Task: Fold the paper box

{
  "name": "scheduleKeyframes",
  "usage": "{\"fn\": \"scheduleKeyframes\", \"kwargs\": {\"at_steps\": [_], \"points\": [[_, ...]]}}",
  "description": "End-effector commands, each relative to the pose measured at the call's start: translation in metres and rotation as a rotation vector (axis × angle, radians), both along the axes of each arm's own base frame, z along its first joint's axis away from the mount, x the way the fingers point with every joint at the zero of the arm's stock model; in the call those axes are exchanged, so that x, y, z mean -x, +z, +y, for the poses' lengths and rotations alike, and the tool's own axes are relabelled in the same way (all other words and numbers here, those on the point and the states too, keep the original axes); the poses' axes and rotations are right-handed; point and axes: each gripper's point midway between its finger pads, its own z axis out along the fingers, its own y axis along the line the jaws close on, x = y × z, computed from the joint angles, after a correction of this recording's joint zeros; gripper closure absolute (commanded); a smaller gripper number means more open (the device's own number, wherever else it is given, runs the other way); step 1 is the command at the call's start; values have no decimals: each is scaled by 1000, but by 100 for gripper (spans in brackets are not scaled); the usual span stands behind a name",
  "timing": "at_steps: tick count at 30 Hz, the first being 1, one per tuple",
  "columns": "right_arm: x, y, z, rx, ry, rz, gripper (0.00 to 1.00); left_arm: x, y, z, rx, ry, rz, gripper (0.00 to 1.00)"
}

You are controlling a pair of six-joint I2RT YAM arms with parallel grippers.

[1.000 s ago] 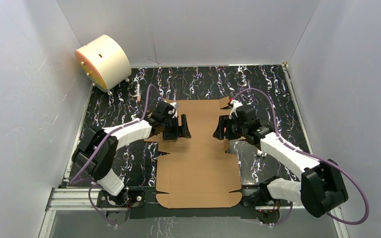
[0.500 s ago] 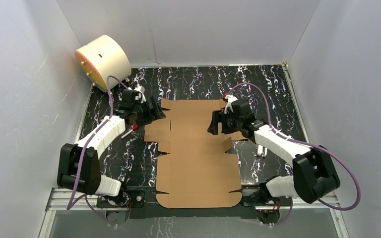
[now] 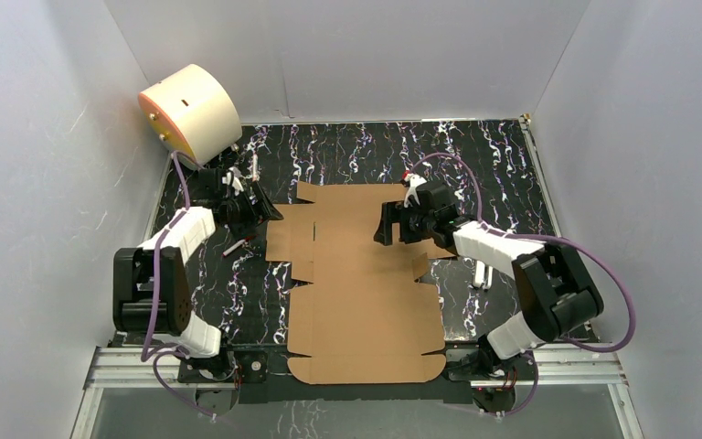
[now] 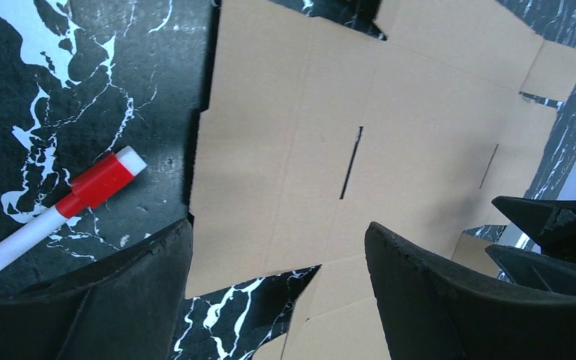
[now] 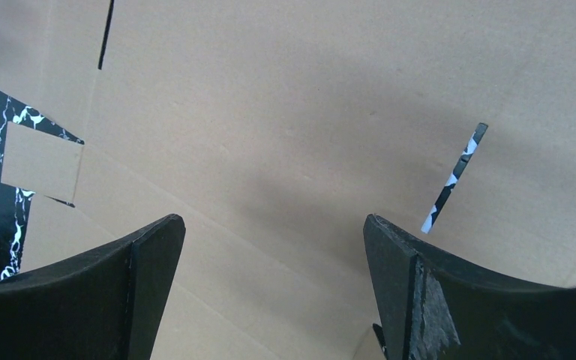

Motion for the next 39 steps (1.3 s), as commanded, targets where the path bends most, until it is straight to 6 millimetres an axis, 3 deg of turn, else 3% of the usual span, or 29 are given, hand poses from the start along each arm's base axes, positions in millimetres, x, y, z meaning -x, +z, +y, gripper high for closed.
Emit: {"fn": "scheduleKeyframes", "kwargs": {"at_steps": [1,11,21,27,33,39], "points": [[-24,19,15,-49,21,-93,1,12,-13,-3,31,-42,63,19],[-22,-6,14,-25,18,-56,1,20,-38,-2,20,-65,143,22],[-18,-19,14,-33,21,-37,1,27,-48,-12,85,-100,196,29],[-15,-25,14,-37,21,-23,1,23,-28,-16,101,-113,138,43],[-13,-31,17,-48,27,-5,2,22,-8,-19,86,-123,78,67],[-12,-34,18,-52,27,3,2,20,7,-28,48,-153,45,69]]}}
